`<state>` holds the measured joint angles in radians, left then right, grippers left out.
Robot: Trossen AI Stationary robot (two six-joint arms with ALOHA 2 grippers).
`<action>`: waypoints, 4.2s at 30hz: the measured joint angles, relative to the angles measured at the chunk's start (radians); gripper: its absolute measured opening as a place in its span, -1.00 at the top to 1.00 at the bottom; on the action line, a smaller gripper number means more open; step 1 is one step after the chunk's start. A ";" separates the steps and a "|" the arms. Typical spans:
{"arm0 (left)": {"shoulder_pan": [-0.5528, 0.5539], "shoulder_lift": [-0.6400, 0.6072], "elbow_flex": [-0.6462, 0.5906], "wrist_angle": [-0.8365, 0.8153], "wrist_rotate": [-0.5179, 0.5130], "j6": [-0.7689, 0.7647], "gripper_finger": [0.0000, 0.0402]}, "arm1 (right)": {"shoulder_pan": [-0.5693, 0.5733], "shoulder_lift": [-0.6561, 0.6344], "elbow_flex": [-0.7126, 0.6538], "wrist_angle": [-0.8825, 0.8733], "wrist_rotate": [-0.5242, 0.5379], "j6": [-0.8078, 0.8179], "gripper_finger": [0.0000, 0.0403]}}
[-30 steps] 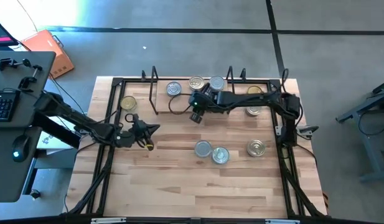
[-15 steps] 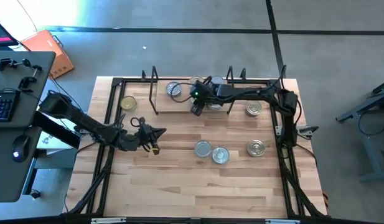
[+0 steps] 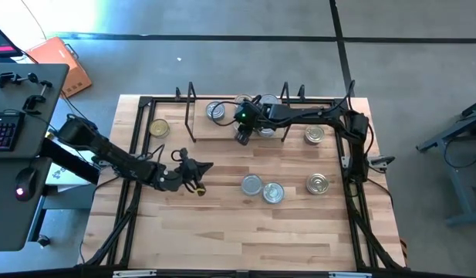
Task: Stack canned seafood by type on shelf
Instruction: Adjust the tuna cans and the shelf, then put the green tuna can on the shelf
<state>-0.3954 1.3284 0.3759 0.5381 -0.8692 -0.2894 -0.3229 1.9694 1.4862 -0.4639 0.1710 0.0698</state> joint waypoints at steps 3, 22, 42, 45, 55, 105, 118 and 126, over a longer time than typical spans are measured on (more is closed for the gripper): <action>0.000 0.023 0.021 -0.001 0.000 0.012 1.00 | 0.003 0.000 -0.001 0.014 -0.009 -0.006 0.30; 0.001 0.052 0.046 -0.020 0.006 0.014 1.00 | 0.041 -0.014 0.179 -0.438 0.184 -0.052 0.30; 0.001 0.052 0.046 -0.019 0.006 0.020 1.00 | -0.025 -0.014 0.039 -0.496 0.166 -0.096 0.95; 0.001 0.052 0.046 -0.019 0.006 0.021 1.00 | -0.033 -0.014 0.039 -0.500 0.168 -0.095 0.98; 0.001 0.052 0.046 -0.019 0.006 0.021 1.00 | -0.037 -0.014 0.055 -0.560 0.171 -0.095 1.00; 0.461 -0.105 0.189 -1.550 0.304 -0.912 1.00 | 0.775 -0.095 -0.406 0.530 0.653 -0.183 1.00; 0.763 -0.104 0.161 -1.411 0.074 -0.690 1.00 | 0.773 -0.095 -0.406 0.520 0.655 -0.167 1.00; 0.917 -0.104 0.074 -1.187 0.098 -0.503 1.00 | 0.775 -0.095 -0.406 0.520 0.651 -0.153 1.00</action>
<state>0.5216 1.2243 0.4504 -0.6485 -0.7716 -0.7919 0.4522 1.8744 1.0798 0.0563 0.8217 -0.0834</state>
